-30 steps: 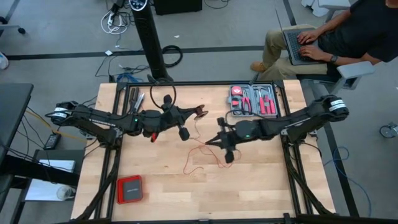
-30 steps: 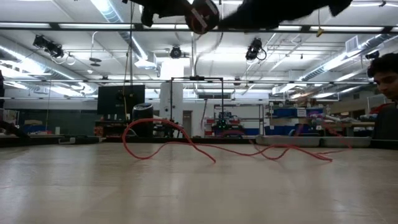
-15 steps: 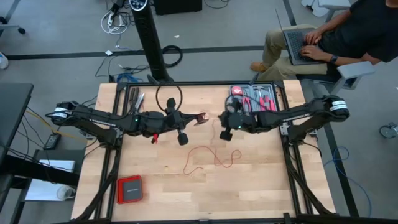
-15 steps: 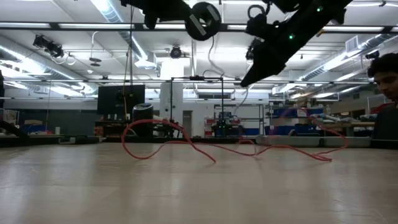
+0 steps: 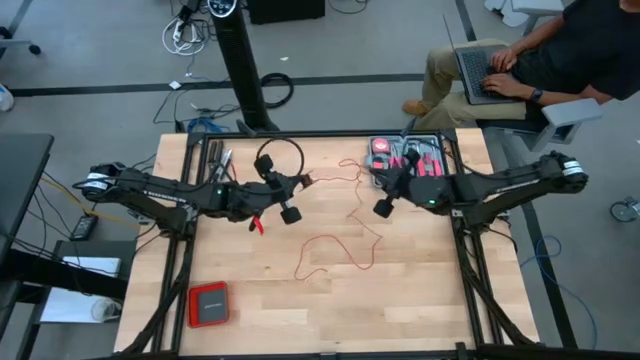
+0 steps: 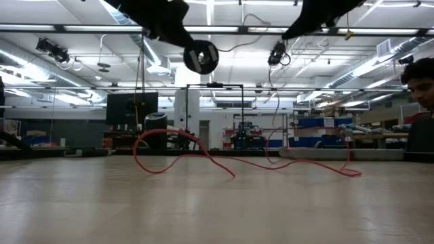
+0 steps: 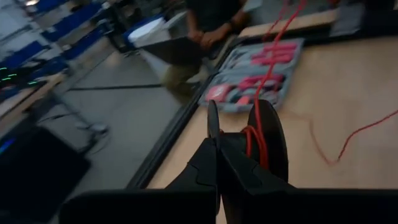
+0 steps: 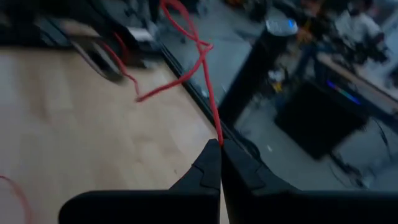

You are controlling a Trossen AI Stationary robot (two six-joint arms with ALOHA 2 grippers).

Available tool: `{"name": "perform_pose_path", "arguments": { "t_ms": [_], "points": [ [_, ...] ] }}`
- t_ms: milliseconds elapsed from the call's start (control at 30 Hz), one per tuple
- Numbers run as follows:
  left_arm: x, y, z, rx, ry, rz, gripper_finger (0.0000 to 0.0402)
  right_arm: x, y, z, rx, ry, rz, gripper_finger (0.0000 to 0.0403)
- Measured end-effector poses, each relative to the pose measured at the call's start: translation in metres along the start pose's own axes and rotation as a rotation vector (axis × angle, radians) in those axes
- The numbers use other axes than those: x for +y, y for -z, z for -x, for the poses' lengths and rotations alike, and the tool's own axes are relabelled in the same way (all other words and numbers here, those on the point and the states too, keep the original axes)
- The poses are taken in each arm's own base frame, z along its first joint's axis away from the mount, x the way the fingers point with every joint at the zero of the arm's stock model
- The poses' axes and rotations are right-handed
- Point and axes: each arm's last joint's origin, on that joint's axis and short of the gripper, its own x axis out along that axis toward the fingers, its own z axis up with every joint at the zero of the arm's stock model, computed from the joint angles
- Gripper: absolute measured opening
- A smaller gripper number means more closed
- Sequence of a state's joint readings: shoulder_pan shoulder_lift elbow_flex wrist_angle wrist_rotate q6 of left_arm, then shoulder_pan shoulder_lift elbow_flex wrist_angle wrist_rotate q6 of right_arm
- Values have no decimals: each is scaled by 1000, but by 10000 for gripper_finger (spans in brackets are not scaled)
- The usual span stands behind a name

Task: Coil cords
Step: Uncoil the red cable wire from the black spool

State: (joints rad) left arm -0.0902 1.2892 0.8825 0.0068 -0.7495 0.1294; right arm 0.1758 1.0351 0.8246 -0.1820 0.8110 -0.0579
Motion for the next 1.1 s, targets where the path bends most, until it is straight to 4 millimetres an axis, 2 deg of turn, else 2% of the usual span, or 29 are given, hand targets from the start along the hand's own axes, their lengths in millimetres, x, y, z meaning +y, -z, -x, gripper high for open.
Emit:
{"name": "perform_pose_path", "arguments": {
  "t_ms": [233, 467, 567, 767, 1100],
  "points": [
    [4, 4, 0, 50, -150, -34, 5, 10, -22, 35, -227, -197, 61, 0],
    [7, 1, 1, 28, -232, 4, 5, 30, -30, 43, -412, -551, 169, 0],
    [7, -4, 2, -5, -233, 41, 5, 39, -29, 40, -432, -629, 195, 0],
    [4, -16, 4, -115, -146, 137, 5, 59, -21, 24, -386, -675, 257, 0],
    [-1, -35, 12, -310, 71, 229, 5, 77, 6, -29, -173, -612, 275, 0]
  ]
}}
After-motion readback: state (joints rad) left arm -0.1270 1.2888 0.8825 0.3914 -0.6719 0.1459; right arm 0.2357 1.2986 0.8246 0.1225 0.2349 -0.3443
